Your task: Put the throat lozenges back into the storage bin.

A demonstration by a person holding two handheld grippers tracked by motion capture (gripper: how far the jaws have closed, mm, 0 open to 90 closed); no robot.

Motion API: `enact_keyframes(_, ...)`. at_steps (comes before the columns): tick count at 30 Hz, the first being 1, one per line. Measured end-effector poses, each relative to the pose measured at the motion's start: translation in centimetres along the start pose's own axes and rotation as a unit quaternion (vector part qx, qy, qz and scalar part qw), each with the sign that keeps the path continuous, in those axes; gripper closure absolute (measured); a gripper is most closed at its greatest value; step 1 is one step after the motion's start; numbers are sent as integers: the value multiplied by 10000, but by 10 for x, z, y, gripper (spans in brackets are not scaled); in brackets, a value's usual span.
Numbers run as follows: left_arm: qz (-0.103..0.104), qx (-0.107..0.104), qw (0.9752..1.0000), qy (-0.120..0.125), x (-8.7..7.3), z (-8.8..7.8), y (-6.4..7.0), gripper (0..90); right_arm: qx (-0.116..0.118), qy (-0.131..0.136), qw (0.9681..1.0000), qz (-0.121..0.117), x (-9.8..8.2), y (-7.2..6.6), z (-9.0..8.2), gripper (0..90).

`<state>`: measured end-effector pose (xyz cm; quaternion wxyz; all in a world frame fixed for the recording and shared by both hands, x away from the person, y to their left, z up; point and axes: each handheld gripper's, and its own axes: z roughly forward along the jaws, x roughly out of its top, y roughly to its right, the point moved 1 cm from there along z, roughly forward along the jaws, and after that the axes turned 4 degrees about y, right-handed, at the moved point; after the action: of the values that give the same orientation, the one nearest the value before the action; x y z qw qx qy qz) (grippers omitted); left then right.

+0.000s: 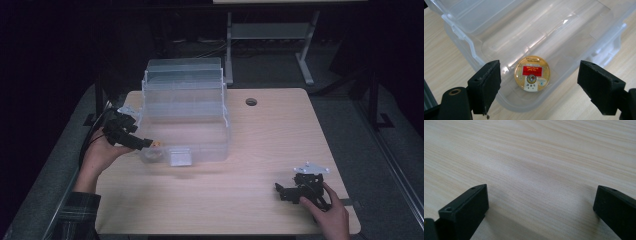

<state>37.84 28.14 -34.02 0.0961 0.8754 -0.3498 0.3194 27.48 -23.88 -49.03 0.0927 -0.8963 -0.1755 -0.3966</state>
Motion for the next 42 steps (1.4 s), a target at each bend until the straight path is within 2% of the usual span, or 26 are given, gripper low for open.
enact_keyframes(6,-23,-16,9999,130,-9,-5,6,184,-3,0,10000,-2,0,0,0,0)
enact_keyframes(17,-51,2,9994,330,-36,-7,26,184,0,1,10000,-3,0,0,0,0)
enact_keyframes(25,-31,52,9979,640,-56,-7,38,184,-1,0,10000,-1,0,0,0,0)
enact_keyframes(29,-93,129,9964,831,-66,-6,42,185,0,1,10000,-2,0,0,0,0)
enact_keyframes(42,-152,175,9952,951,-95,0,57,184,-1,1,10000,-3,0,0,0,0)
